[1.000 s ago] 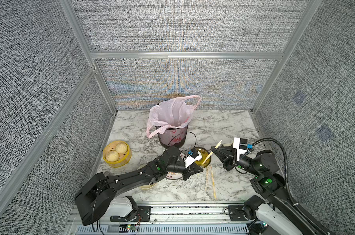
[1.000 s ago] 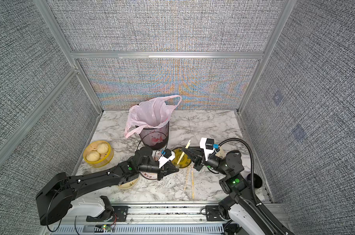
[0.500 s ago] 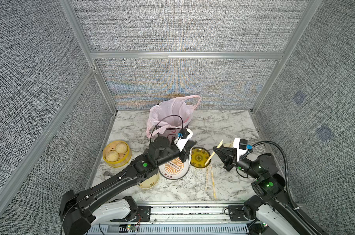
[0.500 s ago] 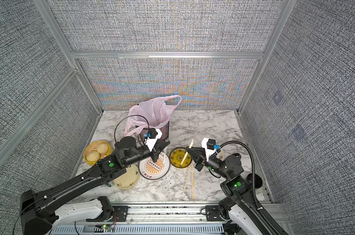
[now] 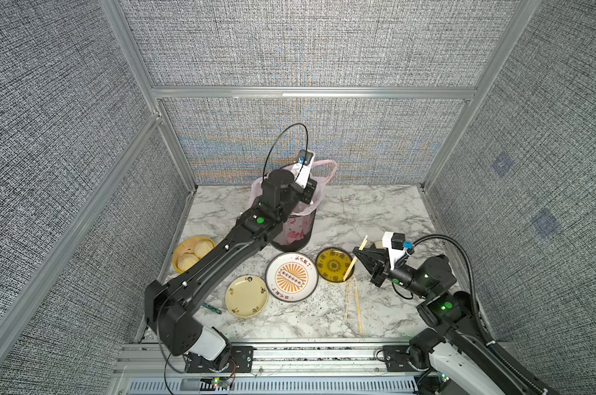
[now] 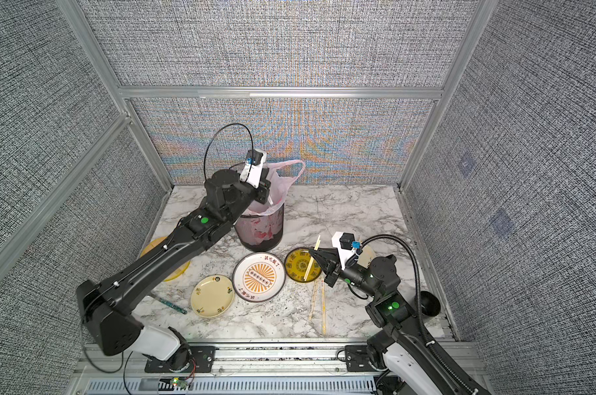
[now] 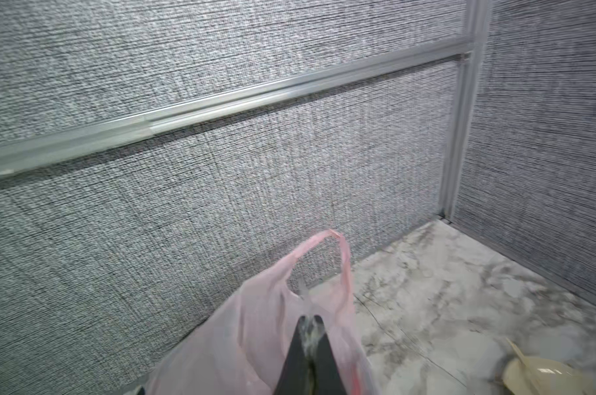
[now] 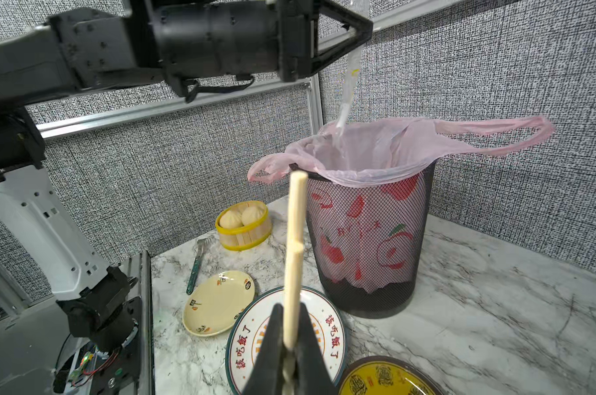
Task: Remove the packaging of disposable chopsticks
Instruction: Place the packet bag in the trash bin.
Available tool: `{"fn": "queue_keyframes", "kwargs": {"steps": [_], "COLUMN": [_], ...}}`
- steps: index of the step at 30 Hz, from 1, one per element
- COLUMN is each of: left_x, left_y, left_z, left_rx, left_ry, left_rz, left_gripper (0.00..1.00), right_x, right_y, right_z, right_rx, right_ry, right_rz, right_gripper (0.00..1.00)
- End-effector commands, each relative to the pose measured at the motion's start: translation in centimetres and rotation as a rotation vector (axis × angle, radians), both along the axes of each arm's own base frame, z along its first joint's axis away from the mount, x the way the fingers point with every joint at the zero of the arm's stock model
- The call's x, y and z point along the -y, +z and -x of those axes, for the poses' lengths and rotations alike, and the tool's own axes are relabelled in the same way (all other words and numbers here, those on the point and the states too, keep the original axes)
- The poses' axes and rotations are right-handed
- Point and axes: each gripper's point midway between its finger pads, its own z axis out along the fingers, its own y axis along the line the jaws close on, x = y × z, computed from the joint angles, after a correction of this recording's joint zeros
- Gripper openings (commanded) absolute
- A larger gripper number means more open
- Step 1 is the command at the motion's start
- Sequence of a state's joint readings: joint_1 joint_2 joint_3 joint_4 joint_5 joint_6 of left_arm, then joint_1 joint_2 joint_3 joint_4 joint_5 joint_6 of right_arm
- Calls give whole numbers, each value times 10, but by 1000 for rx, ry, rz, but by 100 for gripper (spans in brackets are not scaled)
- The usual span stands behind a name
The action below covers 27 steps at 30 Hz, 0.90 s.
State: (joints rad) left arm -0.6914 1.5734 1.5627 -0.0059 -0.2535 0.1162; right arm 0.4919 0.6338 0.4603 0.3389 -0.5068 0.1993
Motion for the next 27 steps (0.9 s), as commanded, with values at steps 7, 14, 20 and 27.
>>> {"fn": "queue_keyframes", "kwargs": {"steps": [7,14,20,27], "left_x": [-9,-17,-21,-35], "left_y": [-77,-110,-117,-93], "left_z": [-83,-89,-78,-63], "left_rx": [-140,-219,-258,-237], "left_ry": [161,159,144,165], "left_rz": [-172,-124,-104,-70], "left_gripper": [0,3,11,77], "right_x": [0,-2,-3,-2], "right_y": [-6,-9,-11,-11], "right_z": [-3,-6,-8,-8], "right_rx": [0,-15,-19,-23], "right_ry": [-11,-7,-11,-13], "right_rz": [16,21,26,25], "right_gripper": [0,0,0,0]}}
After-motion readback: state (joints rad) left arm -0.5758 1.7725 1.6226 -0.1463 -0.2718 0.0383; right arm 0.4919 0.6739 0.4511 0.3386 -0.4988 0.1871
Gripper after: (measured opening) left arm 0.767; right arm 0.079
